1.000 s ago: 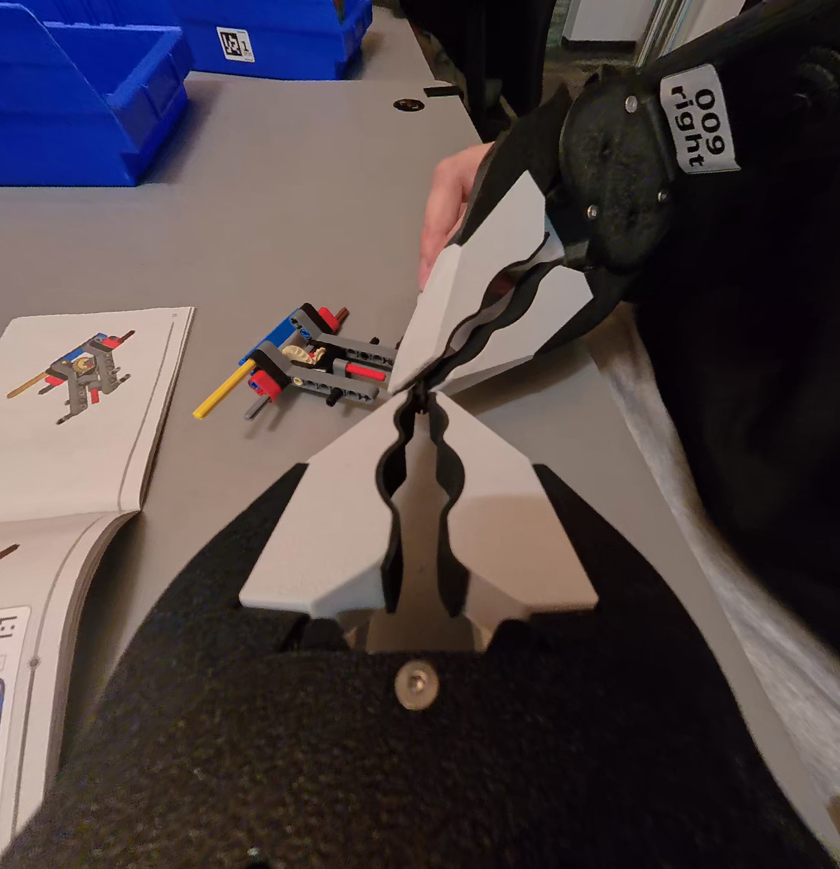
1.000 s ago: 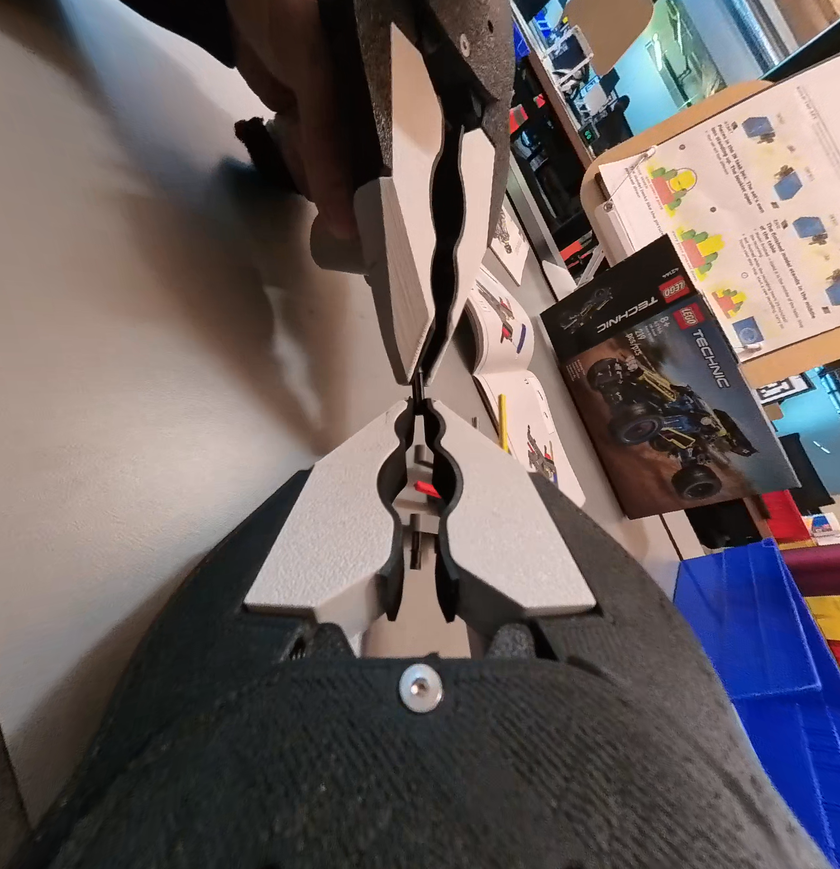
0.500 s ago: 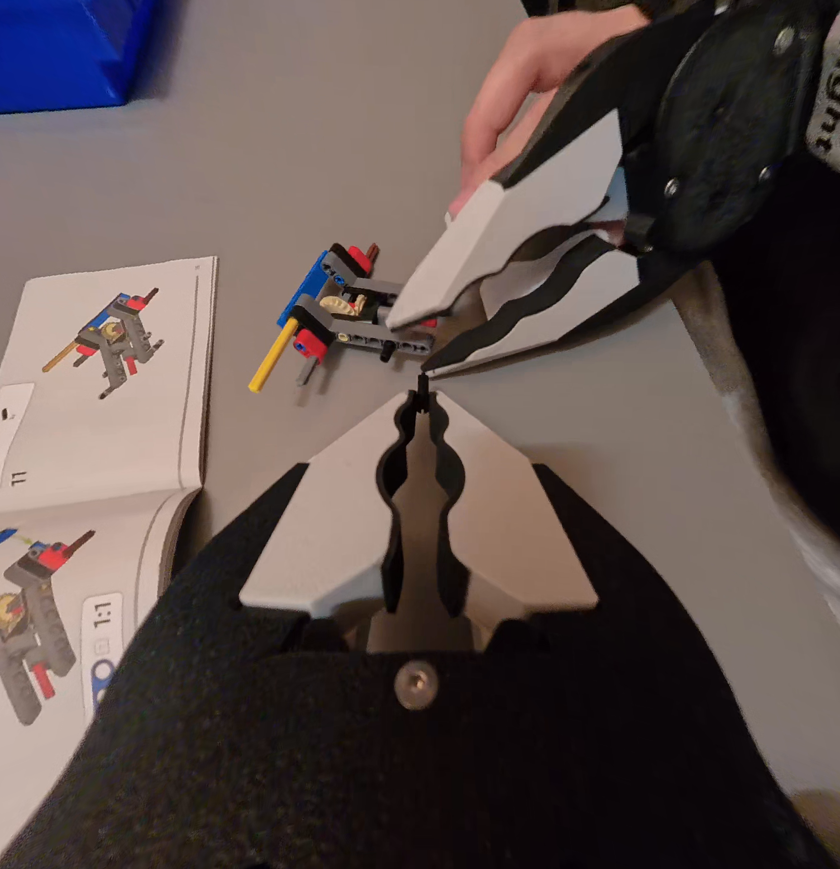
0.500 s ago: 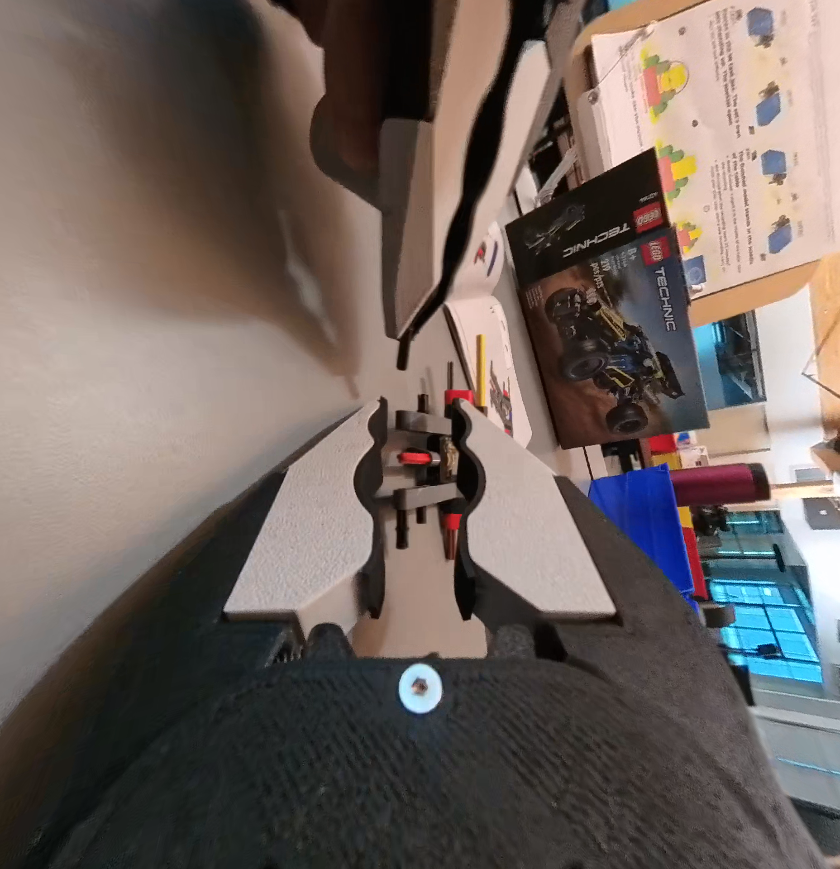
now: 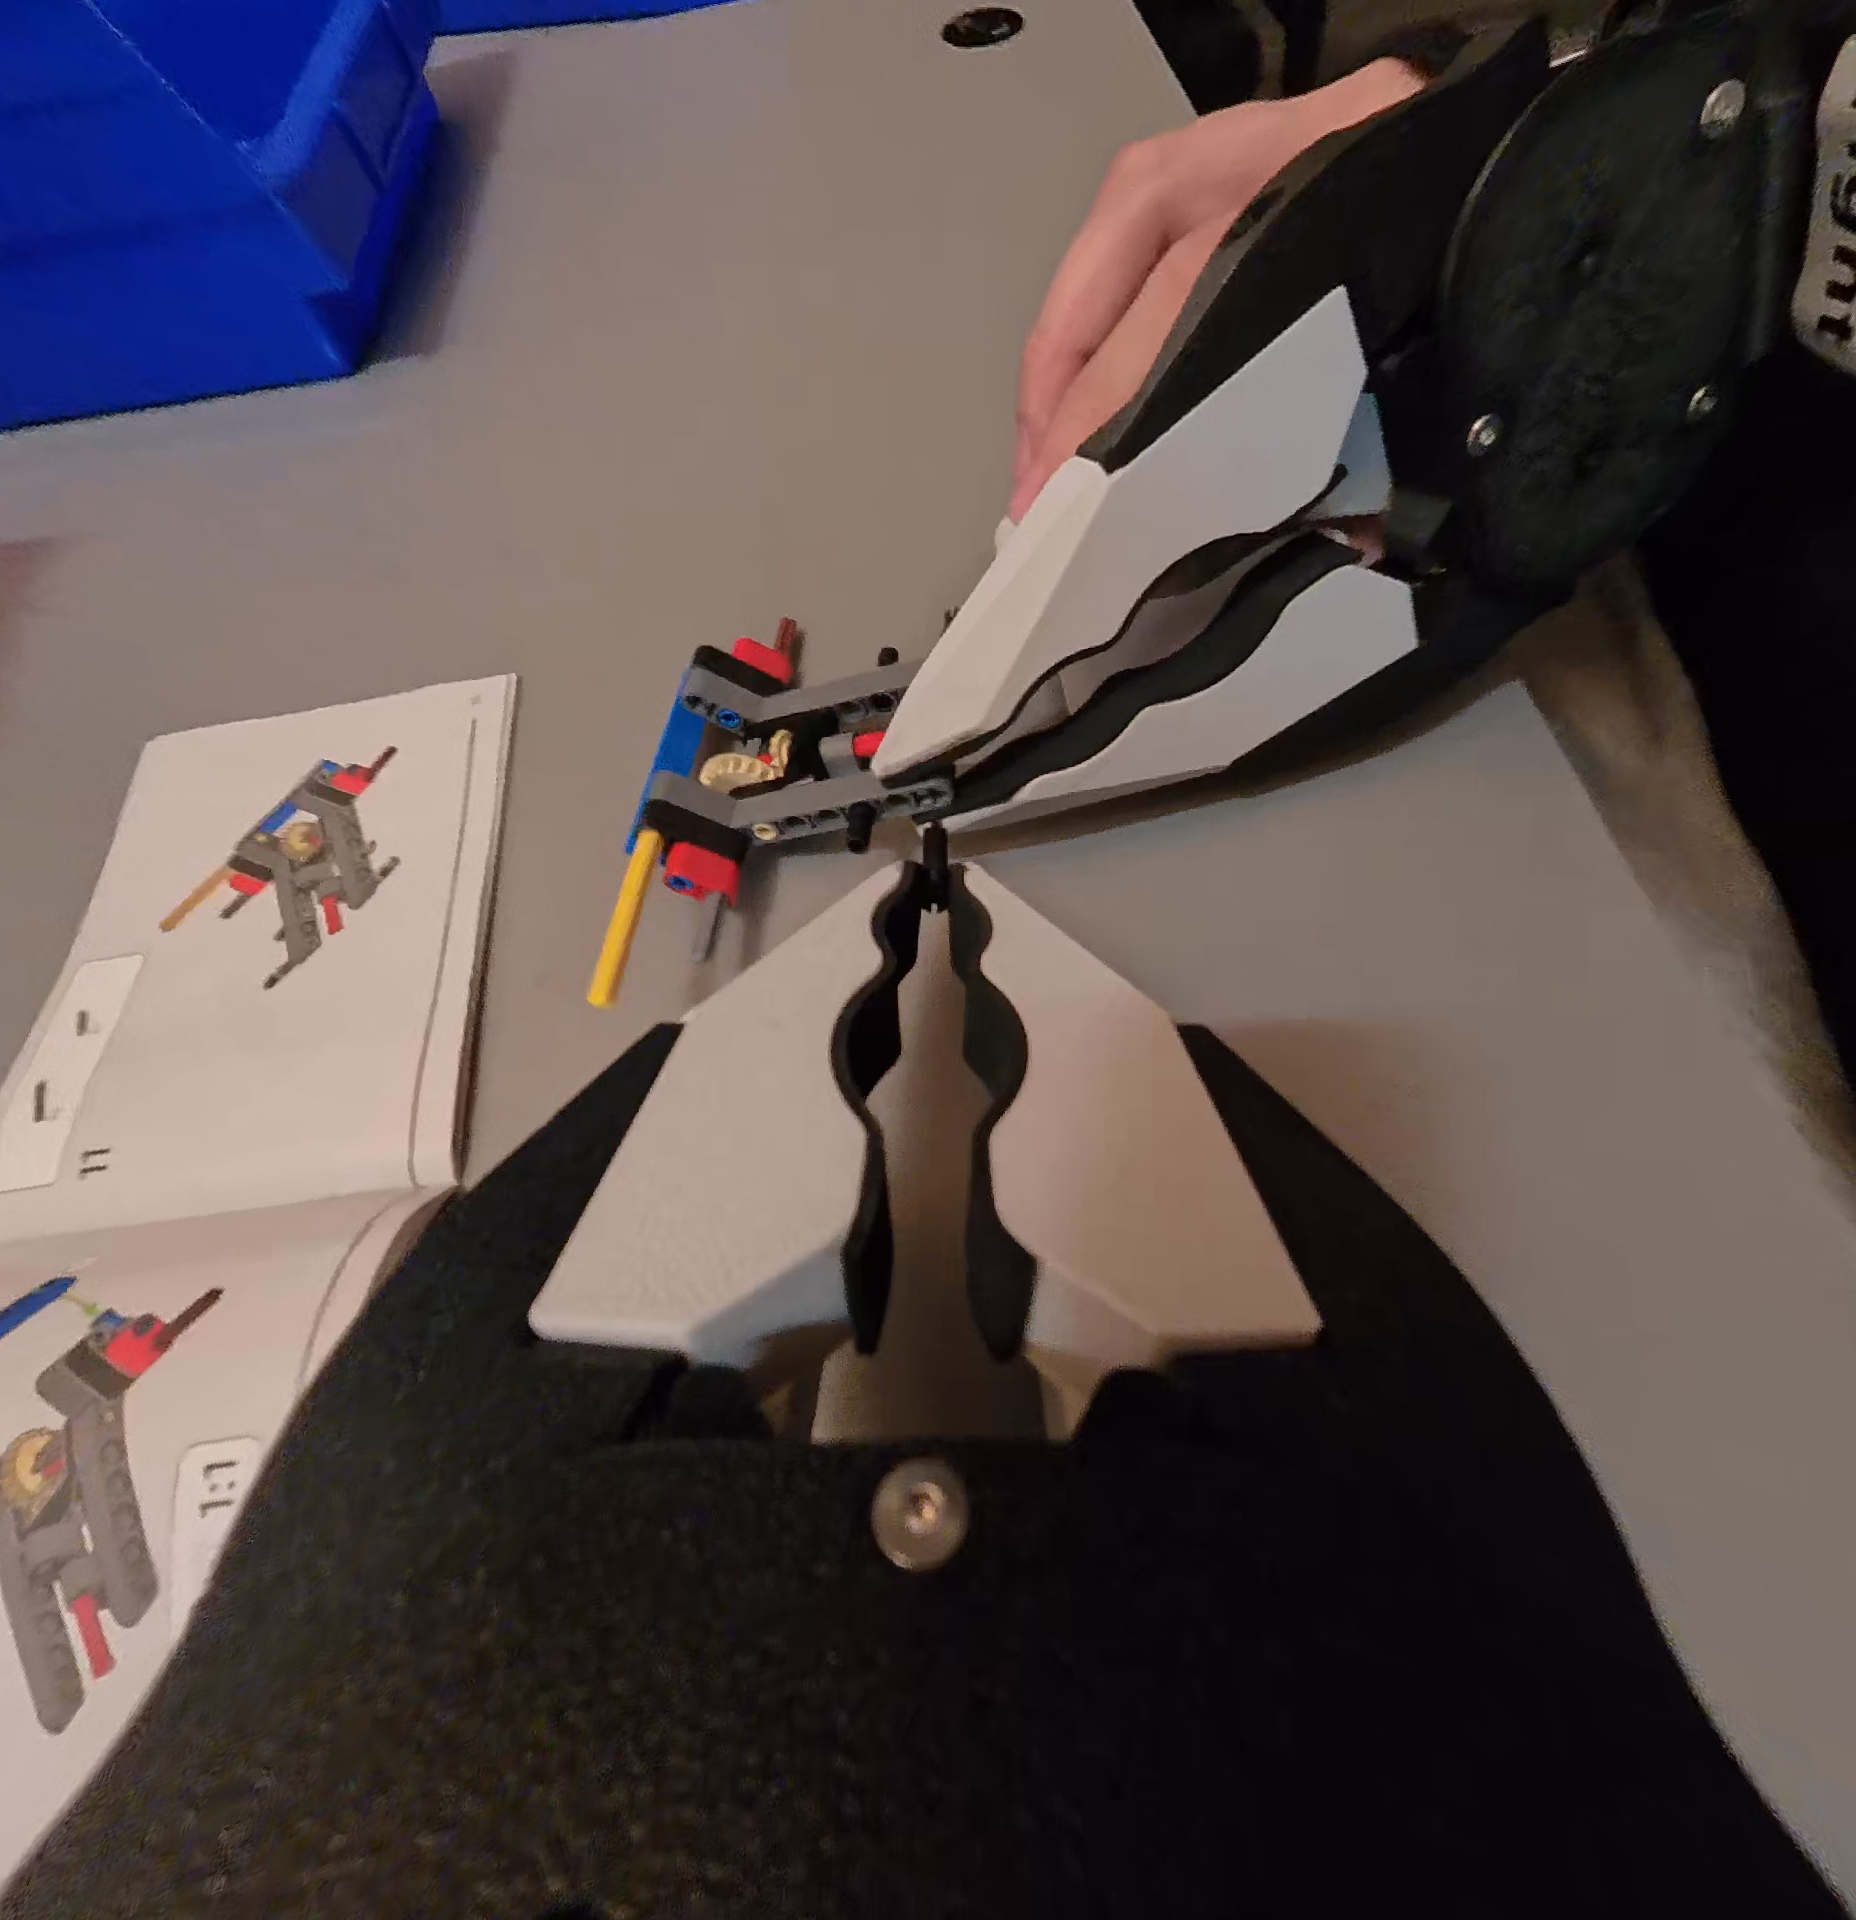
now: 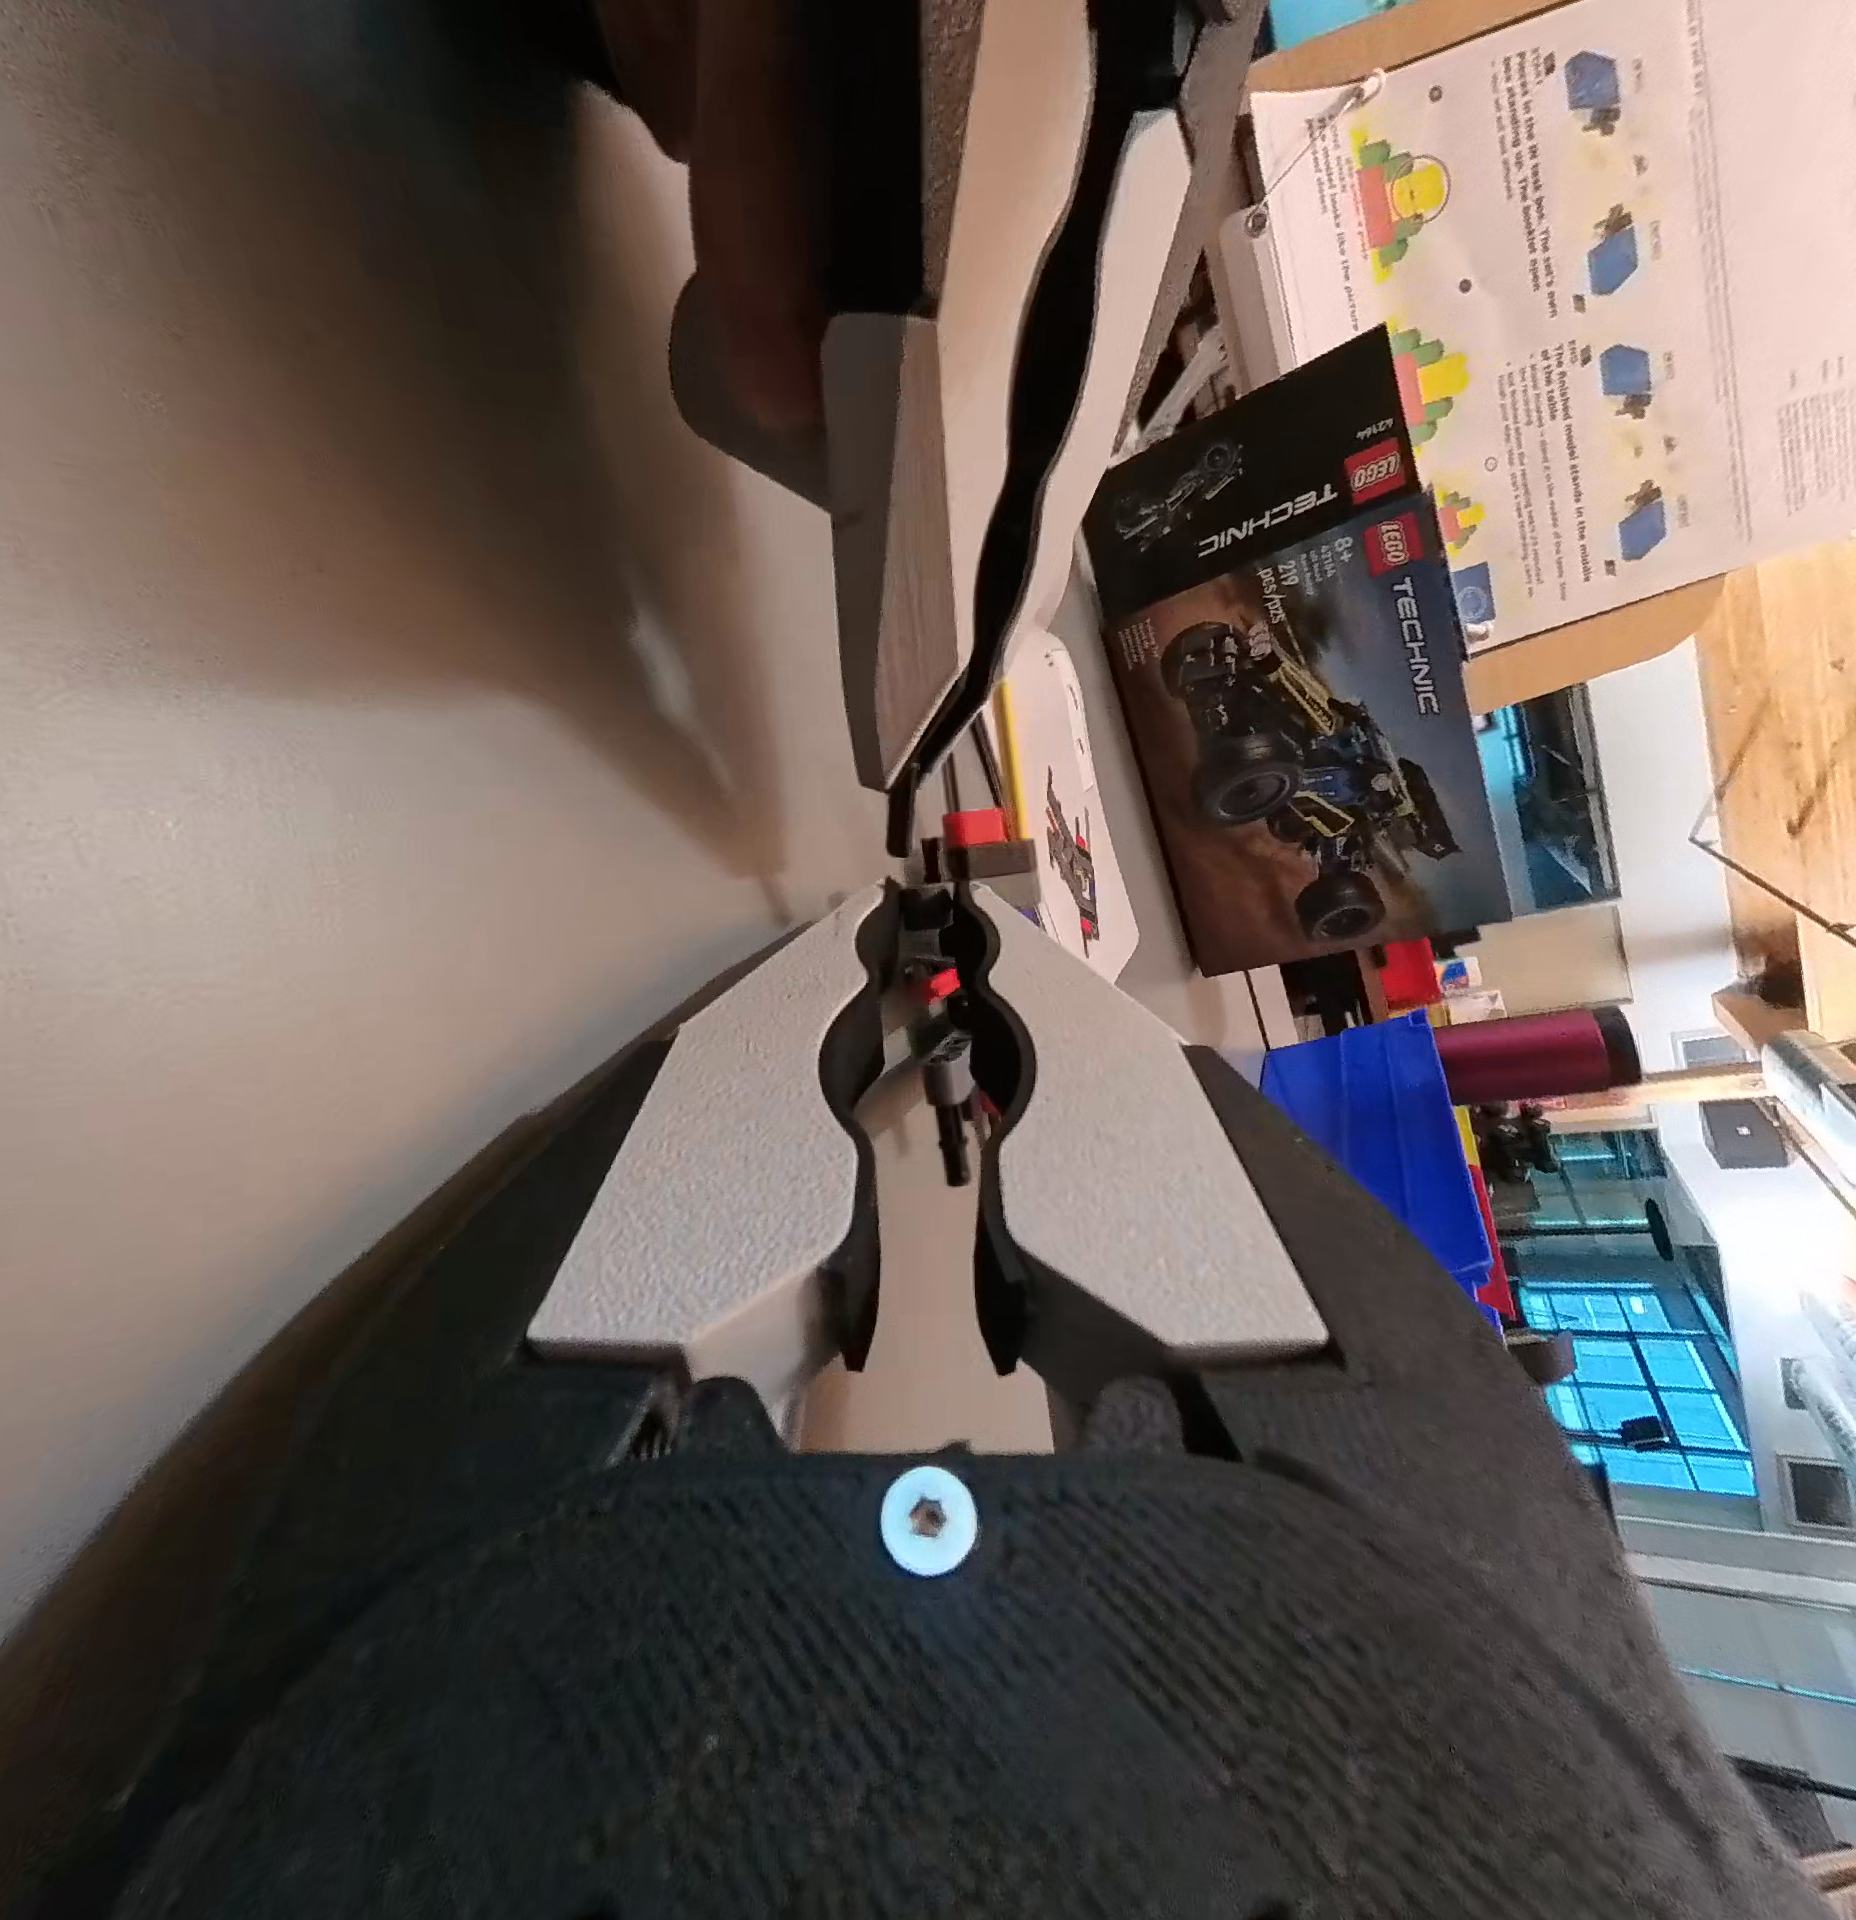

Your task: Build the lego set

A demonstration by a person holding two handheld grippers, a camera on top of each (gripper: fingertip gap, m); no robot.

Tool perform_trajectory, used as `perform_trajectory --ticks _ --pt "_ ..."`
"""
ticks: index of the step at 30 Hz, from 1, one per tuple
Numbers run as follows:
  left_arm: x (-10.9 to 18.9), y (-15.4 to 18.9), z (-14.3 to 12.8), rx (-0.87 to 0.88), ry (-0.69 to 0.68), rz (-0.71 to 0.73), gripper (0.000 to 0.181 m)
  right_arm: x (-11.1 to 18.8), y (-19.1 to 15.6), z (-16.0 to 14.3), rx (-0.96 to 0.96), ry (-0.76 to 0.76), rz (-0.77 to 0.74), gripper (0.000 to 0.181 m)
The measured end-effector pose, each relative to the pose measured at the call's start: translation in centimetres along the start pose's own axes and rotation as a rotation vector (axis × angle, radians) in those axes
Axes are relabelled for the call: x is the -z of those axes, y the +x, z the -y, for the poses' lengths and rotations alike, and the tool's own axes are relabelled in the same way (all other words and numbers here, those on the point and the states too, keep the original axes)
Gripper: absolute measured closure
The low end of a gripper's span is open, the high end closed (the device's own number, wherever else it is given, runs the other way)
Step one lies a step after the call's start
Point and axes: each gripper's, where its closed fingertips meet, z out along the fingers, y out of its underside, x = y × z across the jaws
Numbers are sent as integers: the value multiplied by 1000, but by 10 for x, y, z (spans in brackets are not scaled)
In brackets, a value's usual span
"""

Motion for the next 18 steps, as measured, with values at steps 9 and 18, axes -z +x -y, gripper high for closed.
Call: perform_trajectory --ticks 9,18 --pt "-5 -5 9 -39 34 59 179 3 5 -8 -7 27 -8 166" --pt "-11 -1 10 114 17 -12 179 4 4 -5 96 79 -19 166"
